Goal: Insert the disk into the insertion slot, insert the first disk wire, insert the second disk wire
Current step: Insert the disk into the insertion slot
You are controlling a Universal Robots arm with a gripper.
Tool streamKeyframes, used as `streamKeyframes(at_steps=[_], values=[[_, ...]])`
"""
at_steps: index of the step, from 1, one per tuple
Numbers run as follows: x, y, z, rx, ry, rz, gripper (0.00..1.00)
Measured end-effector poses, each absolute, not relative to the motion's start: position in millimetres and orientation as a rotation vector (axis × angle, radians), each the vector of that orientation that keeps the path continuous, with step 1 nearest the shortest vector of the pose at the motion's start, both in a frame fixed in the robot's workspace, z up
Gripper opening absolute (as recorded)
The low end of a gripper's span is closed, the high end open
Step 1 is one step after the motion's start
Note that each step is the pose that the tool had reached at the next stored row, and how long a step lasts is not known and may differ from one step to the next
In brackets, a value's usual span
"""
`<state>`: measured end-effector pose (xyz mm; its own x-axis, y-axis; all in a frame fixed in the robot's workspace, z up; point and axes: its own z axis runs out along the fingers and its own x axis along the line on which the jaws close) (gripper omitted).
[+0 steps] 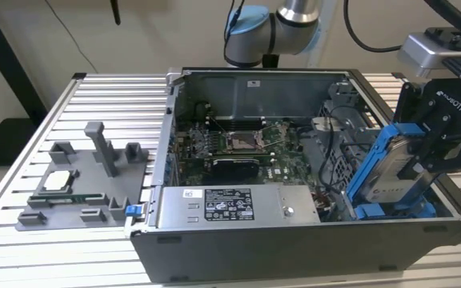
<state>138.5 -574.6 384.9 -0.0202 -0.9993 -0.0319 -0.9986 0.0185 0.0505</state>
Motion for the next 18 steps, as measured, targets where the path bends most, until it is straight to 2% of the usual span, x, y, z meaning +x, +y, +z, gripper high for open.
streamKeyframes(at_steps=[15, 16, 18], values=[[138.4, -574.6, 379.0, 2.19, -2.233, -0.091, 0.0], [138.4, -574.6, 379.0, 2.19, -2.233, -0.091, 1.0], [138.5, -574.6, 378.9, 2.19, -2.233, -0.091, 1.0]])
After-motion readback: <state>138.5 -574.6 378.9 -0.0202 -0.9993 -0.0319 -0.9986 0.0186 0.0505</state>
